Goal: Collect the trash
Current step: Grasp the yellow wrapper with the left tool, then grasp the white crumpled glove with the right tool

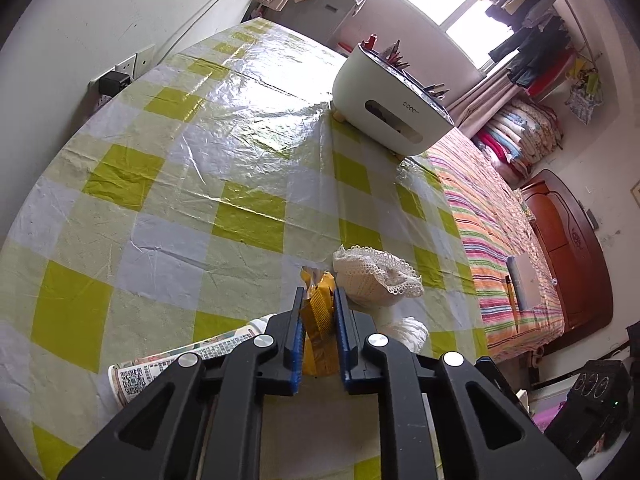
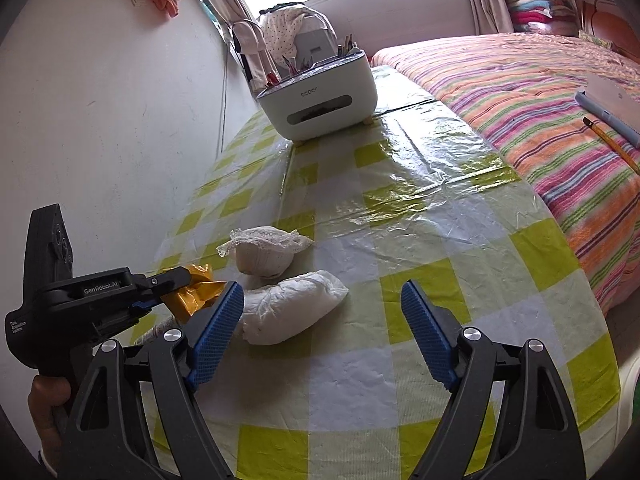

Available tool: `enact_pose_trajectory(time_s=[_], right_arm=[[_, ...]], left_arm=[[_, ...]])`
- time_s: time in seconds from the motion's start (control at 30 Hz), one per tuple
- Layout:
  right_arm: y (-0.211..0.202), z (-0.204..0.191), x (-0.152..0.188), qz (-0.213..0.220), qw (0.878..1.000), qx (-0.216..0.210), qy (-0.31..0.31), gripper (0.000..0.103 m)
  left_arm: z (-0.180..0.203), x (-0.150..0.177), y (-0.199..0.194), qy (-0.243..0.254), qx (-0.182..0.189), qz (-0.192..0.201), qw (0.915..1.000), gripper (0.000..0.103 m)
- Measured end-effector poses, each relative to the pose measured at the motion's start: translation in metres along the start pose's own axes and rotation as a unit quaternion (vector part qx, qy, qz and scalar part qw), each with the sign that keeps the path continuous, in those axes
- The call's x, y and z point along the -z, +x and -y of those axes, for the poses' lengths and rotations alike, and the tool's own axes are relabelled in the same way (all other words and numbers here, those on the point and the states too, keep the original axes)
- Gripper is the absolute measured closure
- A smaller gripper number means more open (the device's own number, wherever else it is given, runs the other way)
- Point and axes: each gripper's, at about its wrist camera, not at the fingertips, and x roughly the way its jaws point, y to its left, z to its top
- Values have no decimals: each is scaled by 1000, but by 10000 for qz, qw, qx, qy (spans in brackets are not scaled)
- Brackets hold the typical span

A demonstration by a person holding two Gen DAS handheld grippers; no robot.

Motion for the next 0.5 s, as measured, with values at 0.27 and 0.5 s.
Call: enact_pose_trajectory(time_s=[0.27,0.5], right_arm=[[34,-12,3,-535,9984,-165,114,29],[54,-18,3,-817,9961,-250,209,38]], left_arm=[[3,-3,-23,71,237,293,9993,90],[-17,-12,-34,-249,303,437,9983,90]])
